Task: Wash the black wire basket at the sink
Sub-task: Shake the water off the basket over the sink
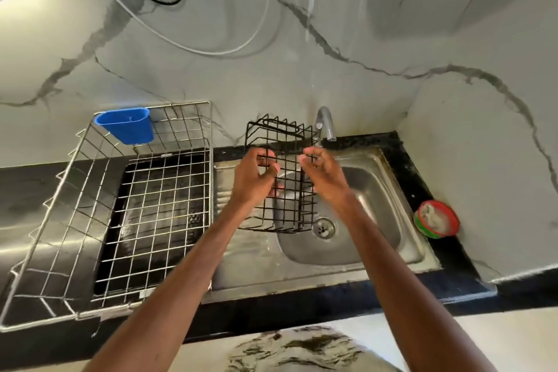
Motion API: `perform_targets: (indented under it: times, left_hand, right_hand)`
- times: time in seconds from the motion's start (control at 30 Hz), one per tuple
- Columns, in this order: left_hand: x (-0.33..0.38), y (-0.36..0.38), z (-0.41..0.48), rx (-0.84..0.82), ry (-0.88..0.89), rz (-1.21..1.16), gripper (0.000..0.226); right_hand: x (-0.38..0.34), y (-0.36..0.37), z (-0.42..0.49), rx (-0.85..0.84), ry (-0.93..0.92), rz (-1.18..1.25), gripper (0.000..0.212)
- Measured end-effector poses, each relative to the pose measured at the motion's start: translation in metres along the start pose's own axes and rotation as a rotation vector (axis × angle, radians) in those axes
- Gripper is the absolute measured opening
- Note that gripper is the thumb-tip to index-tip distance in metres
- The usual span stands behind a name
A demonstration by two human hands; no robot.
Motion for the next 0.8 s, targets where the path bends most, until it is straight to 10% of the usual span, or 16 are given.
perform_targets:
  times: [0.17, 0.33, 0.57, 0.8]
  left_hand:
    - [0.006, -0.007, -0.009, 0.003, -0.027, -0.054, 0.031]
    - [0.004, -0.016, -0.02, -0.027, -0.023, -0.106, 0.037]
    - [0.039, -0.046, -0.019, -0.038, 0.099, -0.341, 0.023]
    - [-0.008, -0.056, -0.011, -0.148, -0.14, -0.244, 0.029]
  right_hand:
    - [0.006, 0.01, -0.011, 0.178, 0.083, 0.038, 0.081]
    - [0.003, 0.013, -0.026, 0.075, 0.096, -0.009, 0.067]
    - [-0.064, 0.005, -0.023, 0.391, -0.478, -0.148, 0.045]
    - [-0.039, 0.042, -0.034, 0.167, -0.177, -0.267, 0.057]
Point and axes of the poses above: each hand's wrist, its own z-axis towards the middle knuckle, its own y-axis out of the palm, x = y × z, the point moved 1 cm from there along z, towards the middle knuckle, and after that the axes turned 9 degrees about -y, right-handed, at the moved point
